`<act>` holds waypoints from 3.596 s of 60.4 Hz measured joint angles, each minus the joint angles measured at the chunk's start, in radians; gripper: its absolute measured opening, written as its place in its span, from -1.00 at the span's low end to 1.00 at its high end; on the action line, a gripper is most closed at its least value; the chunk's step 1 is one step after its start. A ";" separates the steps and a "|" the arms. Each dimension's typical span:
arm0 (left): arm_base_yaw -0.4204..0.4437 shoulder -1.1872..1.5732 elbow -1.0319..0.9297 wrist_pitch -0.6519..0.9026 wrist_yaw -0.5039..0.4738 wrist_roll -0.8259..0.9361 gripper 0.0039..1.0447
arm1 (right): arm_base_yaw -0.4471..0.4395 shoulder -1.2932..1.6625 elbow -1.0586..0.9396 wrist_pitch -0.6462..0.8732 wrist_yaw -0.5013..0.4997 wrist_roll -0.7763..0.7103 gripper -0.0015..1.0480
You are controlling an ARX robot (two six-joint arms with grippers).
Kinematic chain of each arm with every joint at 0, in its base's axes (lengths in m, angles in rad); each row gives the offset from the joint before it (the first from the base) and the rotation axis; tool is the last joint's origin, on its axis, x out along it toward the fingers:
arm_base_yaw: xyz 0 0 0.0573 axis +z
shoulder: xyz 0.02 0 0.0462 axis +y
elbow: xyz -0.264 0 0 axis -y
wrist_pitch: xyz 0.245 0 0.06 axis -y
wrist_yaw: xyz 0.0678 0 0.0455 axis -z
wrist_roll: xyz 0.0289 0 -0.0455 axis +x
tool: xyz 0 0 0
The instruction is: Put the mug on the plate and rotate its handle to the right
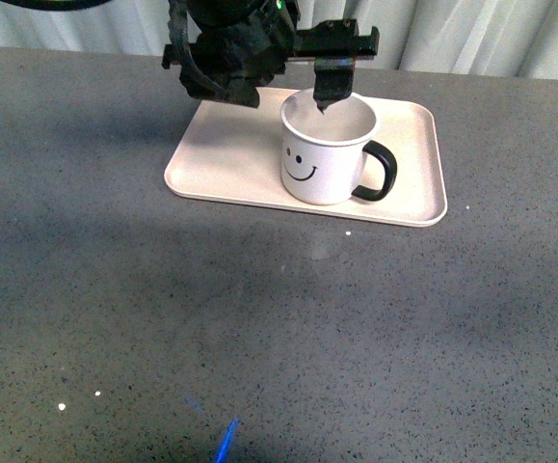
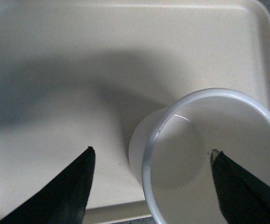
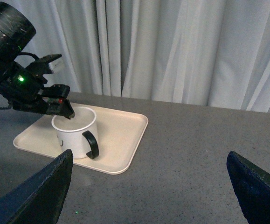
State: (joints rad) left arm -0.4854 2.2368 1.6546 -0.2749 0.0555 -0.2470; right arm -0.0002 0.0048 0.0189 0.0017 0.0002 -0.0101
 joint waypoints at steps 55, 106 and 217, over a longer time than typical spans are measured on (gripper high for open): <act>0.297 -0.948 -1.375 1.280 -0.235 0.236 -0.98 | 0.000 0.000 0.000 0.000 0.000 0.000 0.82; 0.482 -1.577 -1.641 0.913 -0.055 0.239 -0.98 | 0.000 0.000 0.000 0.000 0.000 0.000 0.82; 0.483 -2.220 -1.641 0.275 -0.055 0.241 0.85 | -0.257 1.073 0.699 -0.310 -0.521 -0.305 0.82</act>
State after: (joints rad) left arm -0.0025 0.0166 0.0135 -0.0002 0.0002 -0.0059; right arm -0.2569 1.0775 0.7177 -0.3084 -0.5205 -0.3153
